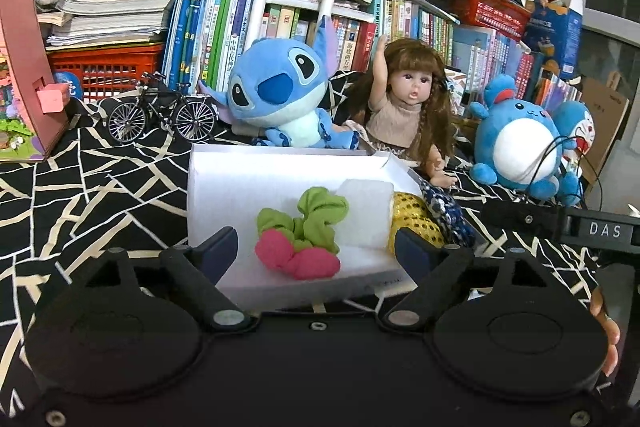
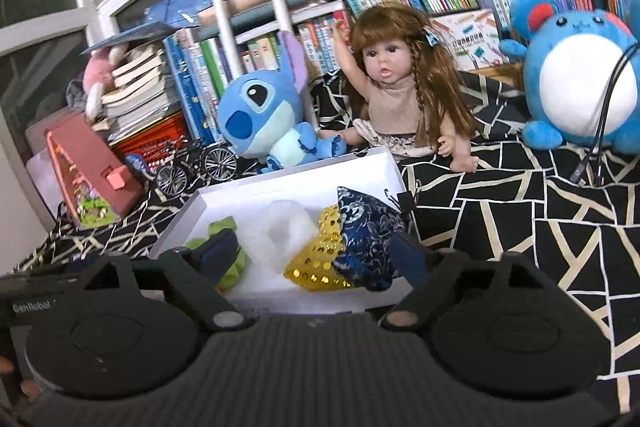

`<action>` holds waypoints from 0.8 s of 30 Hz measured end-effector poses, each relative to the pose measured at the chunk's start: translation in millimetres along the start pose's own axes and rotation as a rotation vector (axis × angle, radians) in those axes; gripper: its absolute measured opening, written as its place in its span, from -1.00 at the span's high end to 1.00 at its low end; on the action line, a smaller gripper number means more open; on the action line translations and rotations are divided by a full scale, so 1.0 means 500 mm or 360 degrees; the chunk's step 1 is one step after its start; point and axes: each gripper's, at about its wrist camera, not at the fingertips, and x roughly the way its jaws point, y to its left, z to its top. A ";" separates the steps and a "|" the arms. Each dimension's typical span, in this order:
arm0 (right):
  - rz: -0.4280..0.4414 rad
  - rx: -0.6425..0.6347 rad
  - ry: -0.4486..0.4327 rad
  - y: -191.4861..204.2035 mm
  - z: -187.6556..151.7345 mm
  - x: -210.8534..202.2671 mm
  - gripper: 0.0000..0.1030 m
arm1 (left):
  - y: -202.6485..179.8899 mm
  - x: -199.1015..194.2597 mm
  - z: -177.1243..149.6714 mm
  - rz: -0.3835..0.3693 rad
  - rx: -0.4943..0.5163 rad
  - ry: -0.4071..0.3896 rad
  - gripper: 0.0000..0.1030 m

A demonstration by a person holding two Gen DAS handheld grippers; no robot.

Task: Organize soft objects
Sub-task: 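Open the left tool releasing the scrunchie while the right tool releases the pouch in the box, then move both tools back from the box toward the remaining soft items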

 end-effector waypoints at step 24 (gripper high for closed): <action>-0.0075 -0.0390 -0.0061 0.057 -0.117 -0.084 -1.00 | -0.010 -0.167 -0.107 0.0053 0.0105 -0.0148 -0.79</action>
